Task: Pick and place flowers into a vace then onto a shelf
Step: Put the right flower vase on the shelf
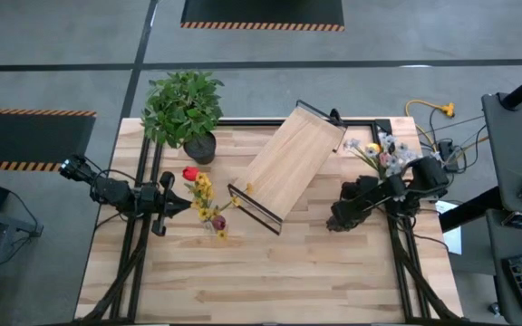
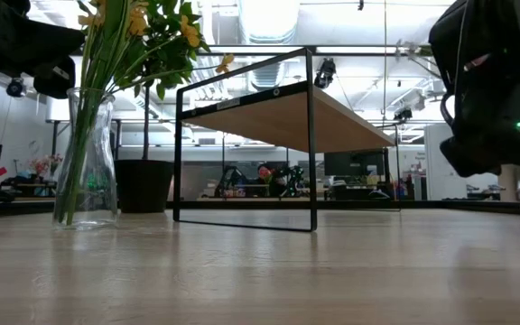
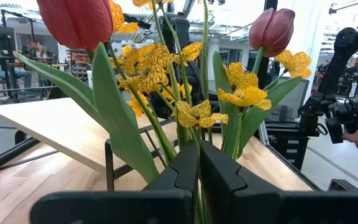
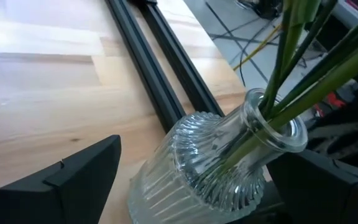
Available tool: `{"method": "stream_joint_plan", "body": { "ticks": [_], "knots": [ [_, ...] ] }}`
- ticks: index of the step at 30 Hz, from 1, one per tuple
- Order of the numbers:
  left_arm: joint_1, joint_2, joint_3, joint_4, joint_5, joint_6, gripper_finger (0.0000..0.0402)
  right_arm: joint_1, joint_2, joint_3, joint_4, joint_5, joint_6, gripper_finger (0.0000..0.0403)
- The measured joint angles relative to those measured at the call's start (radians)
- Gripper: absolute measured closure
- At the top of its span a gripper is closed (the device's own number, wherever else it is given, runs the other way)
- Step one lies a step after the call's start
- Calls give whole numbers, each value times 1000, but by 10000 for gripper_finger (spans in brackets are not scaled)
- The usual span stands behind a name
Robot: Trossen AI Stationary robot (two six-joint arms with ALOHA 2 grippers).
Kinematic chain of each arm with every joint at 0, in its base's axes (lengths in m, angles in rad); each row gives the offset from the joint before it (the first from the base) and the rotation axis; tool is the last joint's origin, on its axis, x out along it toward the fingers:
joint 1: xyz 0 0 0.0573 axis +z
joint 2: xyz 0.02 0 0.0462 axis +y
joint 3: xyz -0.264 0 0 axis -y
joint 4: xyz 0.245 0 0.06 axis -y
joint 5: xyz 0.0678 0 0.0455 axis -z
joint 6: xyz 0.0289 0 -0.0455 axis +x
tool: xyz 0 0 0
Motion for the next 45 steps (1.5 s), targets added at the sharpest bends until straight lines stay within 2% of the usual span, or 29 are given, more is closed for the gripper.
{"method": "stream_joint_plan", "body": {
  "ticks": [5,13,29,32,41,45],
  "knots": [
    [0,0,0,0,0,0,402,0,-4,-1,1,54,-16,23],
    [0,0,0,0,0,0,402,0,-4,-1,2,62,-112,23],
    [0,0,0,0,0,0,402,0,-4,-4,2,12,-86,27],
    [0,0,0,0,0,0,401,0,-4,-7,2,11,-77,49],
    [0,0,0,0,0,0,401,1,-4,-7,-3,13,-67,155],
    [0,0,0,0,0,0,401,1,-4,-7,-8,18,-66,182]
  ]
}}
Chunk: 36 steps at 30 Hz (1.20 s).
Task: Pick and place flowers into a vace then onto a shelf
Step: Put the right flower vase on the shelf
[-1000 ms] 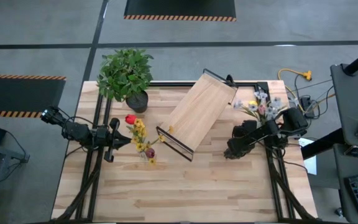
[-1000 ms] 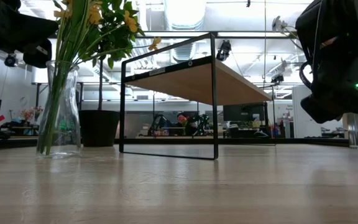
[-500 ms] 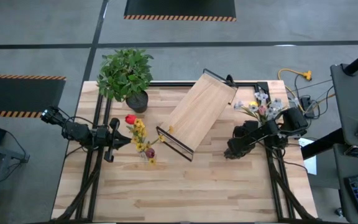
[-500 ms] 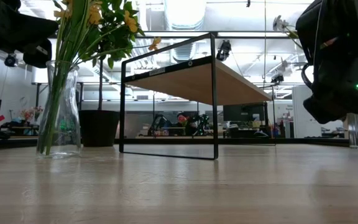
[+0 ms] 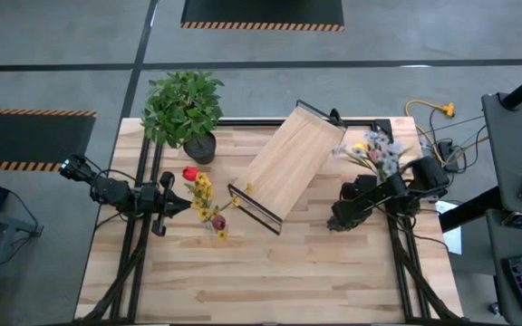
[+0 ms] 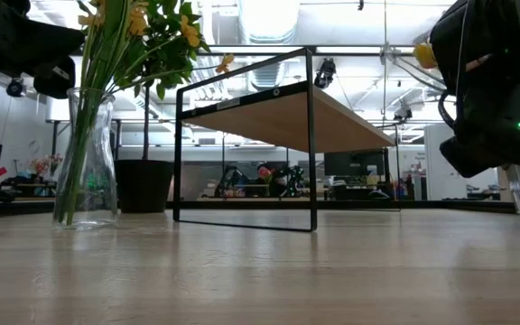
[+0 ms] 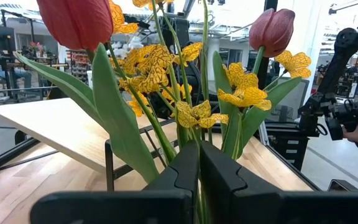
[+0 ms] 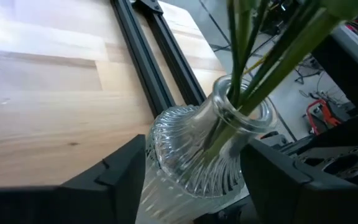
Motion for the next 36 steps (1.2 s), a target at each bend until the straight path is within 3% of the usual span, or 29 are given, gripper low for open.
{"method": "stream_joint_plan", "body": {
  "ticks": [12,20,26,30,36],
  "knots": [
    [0,0,0,0,0,0,401,47,-33,3,6,36,-20,188],
    [0,0,0,0,0,0,401,181,-207,35,23,212,-69,190],
    [0,0,0,0,0,0,401,243,-345,104,12,356,-247,197],
    [0,0,0,1,0,0,401,247,-428,198,13,491,-442,231],
    [0,0,0,1,0,0,401,254,-498,297,23,543,-637,303]
  ]
}}
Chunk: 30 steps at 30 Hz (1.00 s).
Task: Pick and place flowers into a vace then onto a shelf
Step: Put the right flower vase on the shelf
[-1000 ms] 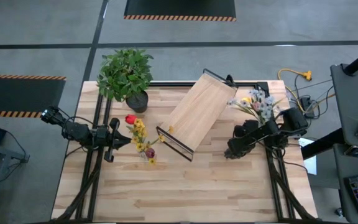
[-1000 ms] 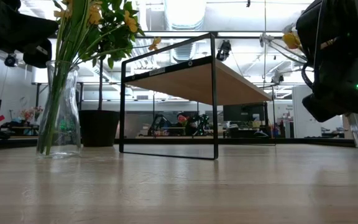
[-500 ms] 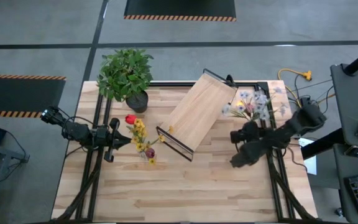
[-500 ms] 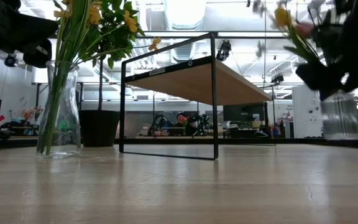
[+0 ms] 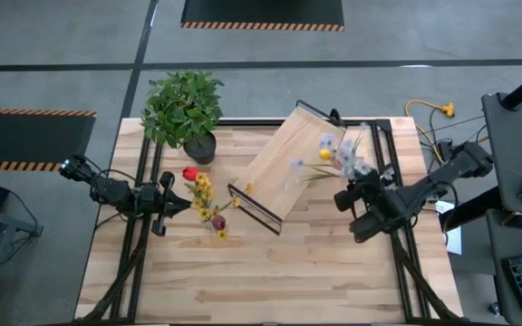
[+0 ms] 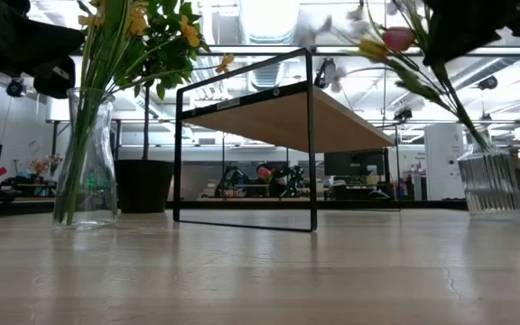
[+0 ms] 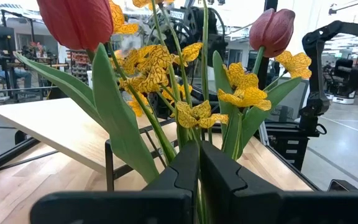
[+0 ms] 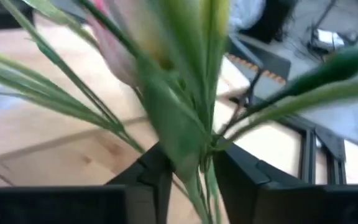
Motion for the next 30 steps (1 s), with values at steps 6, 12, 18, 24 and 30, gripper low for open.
{"method": "stream_joint_plan", "body": {
  "ticks": [6,12,18,24,30],
  "knots": [
    [0,0,0,0,0,0,401,26,-33,1,-5,89,-43,341],
    [0,0,0,0,0,0,402,55,-33,-59,-2,52,13,338],
    [0,0,0,4,0,0,401,127,-26,-130,-1,3,147,291],
    [0,0,0,8,0,0,402,185,-25,-149,-5,-52,200,210],
    [0,0,0,8,0,0,401,220,-33,-148,-12,-74,156,146]
  ]
}}
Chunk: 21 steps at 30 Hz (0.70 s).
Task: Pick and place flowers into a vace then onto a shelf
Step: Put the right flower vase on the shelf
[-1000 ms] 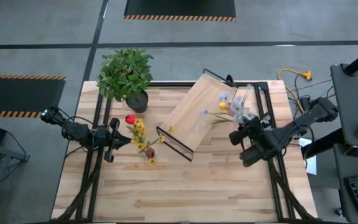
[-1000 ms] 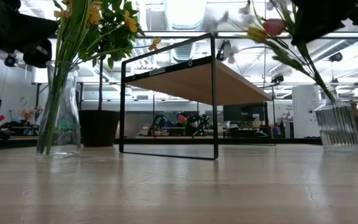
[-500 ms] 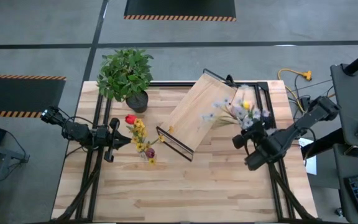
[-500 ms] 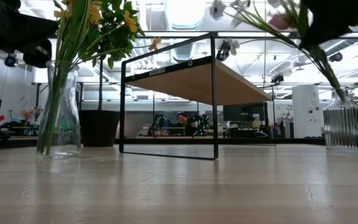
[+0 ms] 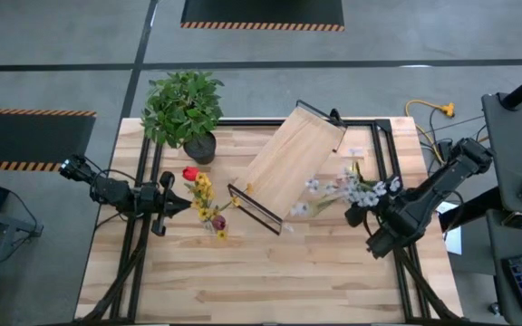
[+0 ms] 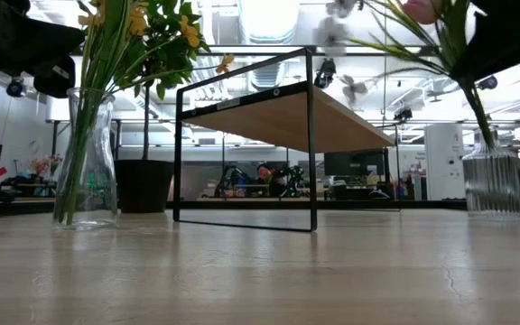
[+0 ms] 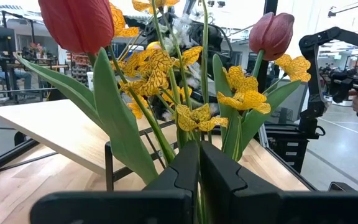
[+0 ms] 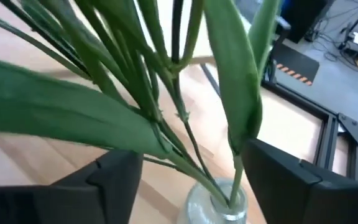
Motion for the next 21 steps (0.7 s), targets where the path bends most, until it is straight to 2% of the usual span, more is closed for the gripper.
{"method": "stream_joint_plan", "body": {
  "ticks": [7,21],
  "knots": [
    [0,0,3,0,0,0,402,15,-53,3,-1,-78,-70,109],
    [0,0,3,-1,0,0,401,15,-213,1,6,-30,-70,105]
  ]
}}
